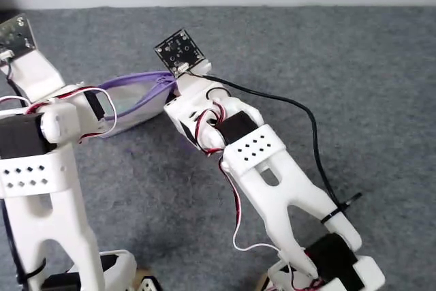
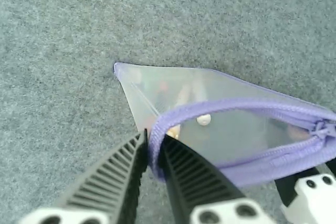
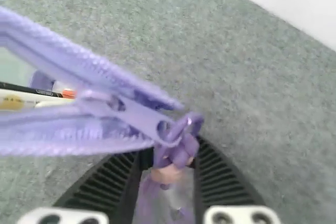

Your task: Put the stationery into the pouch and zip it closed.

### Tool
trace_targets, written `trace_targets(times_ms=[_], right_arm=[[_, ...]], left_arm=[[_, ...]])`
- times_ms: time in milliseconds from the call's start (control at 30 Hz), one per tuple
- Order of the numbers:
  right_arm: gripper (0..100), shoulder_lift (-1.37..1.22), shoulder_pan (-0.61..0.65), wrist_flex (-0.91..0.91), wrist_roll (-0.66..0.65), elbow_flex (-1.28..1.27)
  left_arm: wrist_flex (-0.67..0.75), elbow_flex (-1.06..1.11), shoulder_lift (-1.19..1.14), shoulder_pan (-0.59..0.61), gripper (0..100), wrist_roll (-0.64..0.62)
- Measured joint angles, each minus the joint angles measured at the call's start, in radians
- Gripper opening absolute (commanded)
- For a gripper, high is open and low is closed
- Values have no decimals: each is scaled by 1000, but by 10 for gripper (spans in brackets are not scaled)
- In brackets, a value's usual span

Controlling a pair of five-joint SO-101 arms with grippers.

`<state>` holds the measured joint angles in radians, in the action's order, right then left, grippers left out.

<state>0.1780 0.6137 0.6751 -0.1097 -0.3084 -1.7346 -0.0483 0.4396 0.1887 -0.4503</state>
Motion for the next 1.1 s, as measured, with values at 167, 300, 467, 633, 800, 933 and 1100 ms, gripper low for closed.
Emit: trace_targets(times_ms=[167,300,467,633,800,933,1100], right_arm=[[9,20,-34,3,-5,-5],[9,86,-40,74,-8,-5],[8,186,-40,152,-8,-5],[8,270,-40,226,-8,-5],[8,328,-40,255,-8,-5],[8,382,-40,255,-55,-5],[8,414,-40,255,-74,-5]], left_arm=[[0,0,0,0,13,0],[0,0,0,0,15,0],[0,0,0,-34,15,0],[0,0,0,-106,31,0],[0,0,32,-155,244,0],[0,0,141,-167,316,0],[0,0,264,-169,316,0]])
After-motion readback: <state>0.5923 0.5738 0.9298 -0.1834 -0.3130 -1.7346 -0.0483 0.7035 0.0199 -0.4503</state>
